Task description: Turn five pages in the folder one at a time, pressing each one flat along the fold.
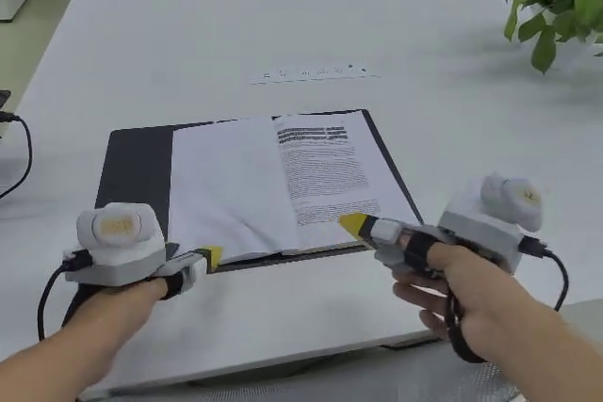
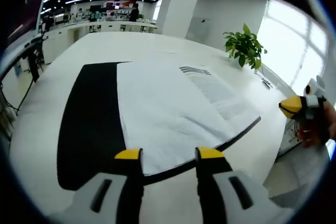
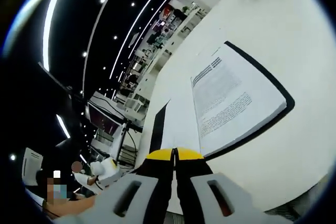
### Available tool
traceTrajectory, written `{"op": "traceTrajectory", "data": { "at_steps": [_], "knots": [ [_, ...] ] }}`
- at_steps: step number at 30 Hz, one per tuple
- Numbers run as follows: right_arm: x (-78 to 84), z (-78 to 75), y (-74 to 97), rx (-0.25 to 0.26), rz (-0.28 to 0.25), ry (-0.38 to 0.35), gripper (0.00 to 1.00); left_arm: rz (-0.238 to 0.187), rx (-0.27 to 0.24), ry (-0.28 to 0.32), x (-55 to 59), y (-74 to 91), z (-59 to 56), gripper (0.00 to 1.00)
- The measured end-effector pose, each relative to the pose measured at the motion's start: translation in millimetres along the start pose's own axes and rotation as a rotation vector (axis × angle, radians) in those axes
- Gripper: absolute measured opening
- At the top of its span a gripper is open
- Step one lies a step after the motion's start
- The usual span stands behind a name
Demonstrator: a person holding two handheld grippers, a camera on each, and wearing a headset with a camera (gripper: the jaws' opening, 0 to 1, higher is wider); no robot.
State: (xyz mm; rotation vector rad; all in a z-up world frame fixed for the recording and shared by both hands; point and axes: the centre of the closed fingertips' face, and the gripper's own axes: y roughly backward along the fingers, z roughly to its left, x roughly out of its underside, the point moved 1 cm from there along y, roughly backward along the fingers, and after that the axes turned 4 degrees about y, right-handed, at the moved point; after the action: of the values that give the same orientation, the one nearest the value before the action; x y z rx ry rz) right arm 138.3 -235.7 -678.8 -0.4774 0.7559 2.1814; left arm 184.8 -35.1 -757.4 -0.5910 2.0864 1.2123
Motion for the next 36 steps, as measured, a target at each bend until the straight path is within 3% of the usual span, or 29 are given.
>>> {"op": "traceTrajectory", "data": {
  "at_steps": [3, 5, 10, 15, 20, 22, 25, 27, 30, 36],
  "knots": [
    [-18.0, -7.0, 14.1, 0.078, -0.025, 0.106, 0.00, -0.028, 0.020, 0.014, -11.5, 15.7, -13.7, 0.40],
    [-24.2, -9.6, 21.5, 0.111, -0.028, 0.133, 0.01, -0.063, 0.039, 0.067, -20.7, 28.5, -25.3, 0.42],
    [-37.9, -5.8, 42.1, 0.170, -0.053, 0.224, 0.21, -0.131, 0.046, 0.077, -39.1, 60.0, -41.9, 0.54],
    [-43.7, -5.6, 59.4, 0.240, -0.045, 0.414, 0.41, -0.191, 0.012, 0.093, -53.4, 86.8, -46.3, 0.74],
    [-45.8, -8.6, 74.1, 0.302, -0.015, 0.581, 0.65, -0.208, -0.045, 0.064, -53.7, 102.5, -41.7, 0.92],
    [-48.1, -8.2, 78.0, 0.302, -0.019, 0.612, 0.73, -0.214, -0.070, 0.044, -51.5, 108.2, -38.5, 0.99],
    [-54.7, -8.3, 82.2, 0.306, -0.047, 0.651, 0.90, -0.208, -0.098, 0.012, -46.8, 115.1, -33.5, 0.99],
    [-59.4, -7.2, 84.5, 0.300, -0.065, 0.688, 1.00, -0.209, -0.113, -0.044, -46.1, 119.5, -31.4, 0.99],
    [-66.5, 0.1, 88.2, 0.261, -0.099, 0.738, 1.00, -0.210, -0.116, -0.130, -47.1, 125.8, -34.5, 0.99],
    [-71.4, 4.5, 94.3, 0.236, -0.127, 0.763, 1.00, -0.238, -0.114, -0.210, -54.8, 139.0, -42.7, 0.99]
  ]
}}
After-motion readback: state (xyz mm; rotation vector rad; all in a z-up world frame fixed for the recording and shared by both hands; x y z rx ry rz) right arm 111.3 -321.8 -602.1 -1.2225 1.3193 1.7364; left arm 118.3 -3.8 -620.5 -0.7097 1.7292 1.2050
